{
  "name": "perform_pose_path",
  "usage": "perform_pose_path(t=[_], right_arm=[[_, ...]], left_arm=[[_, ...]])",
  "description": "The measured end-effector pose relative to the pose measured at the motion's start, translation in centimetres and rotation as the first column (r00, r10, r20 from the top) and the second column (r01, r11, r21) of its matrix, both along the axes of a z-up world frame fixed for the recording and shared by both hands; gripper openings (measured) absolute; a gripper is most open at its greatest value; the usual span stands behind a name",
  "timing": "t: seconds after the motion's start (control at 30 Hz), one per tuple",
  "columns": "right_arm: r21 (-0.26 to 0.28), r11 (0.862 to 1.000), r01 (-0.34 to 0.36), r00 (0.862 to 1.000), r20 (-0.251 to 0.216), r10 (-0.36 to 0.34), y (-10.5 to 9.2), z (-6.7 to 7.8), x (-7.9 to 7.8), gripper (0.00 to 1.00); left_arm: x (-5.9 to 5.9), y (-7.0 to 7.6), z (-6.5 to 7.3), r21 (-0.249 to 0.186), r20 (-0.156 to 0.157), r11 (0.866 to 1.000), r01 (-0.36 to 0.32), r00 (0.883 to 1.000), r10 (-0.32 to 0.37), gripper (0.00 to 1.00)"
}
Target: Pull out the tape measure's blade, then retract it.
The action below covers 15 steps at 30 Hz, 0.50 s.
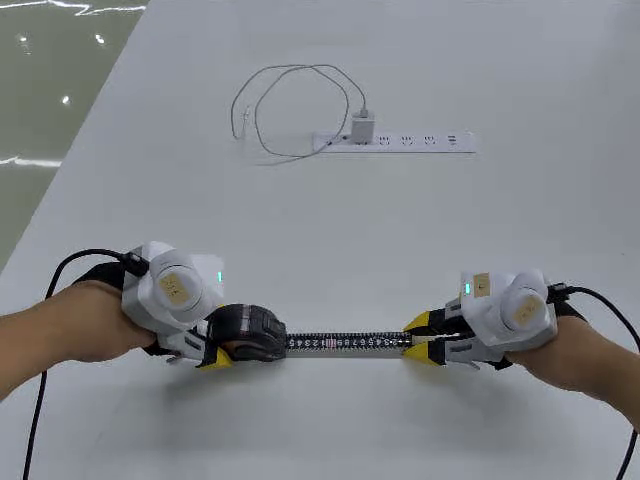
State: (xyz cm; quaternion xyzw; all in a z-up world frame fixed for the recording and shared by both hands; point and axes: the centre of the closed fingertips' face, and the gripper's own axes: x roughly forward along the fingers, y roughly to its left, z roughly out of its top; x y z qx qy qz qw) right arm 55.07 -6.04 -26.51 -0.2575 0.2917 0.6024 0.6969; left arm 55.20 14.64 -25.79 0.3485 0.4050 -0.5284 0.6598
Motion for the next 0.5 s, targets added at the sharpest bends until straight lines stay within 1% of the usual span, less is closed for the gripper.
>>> perform_pose_path(t=[0.5], right_arm=[[-0.019,1.000,0.008,1.000,-0.001,-0.008,-1.4,0.0,0.1,0.08]], left_arm=[[0.0,0.0,0.0,0.002,0.000,1.000,0.000,1.000,0.000,0.28]])
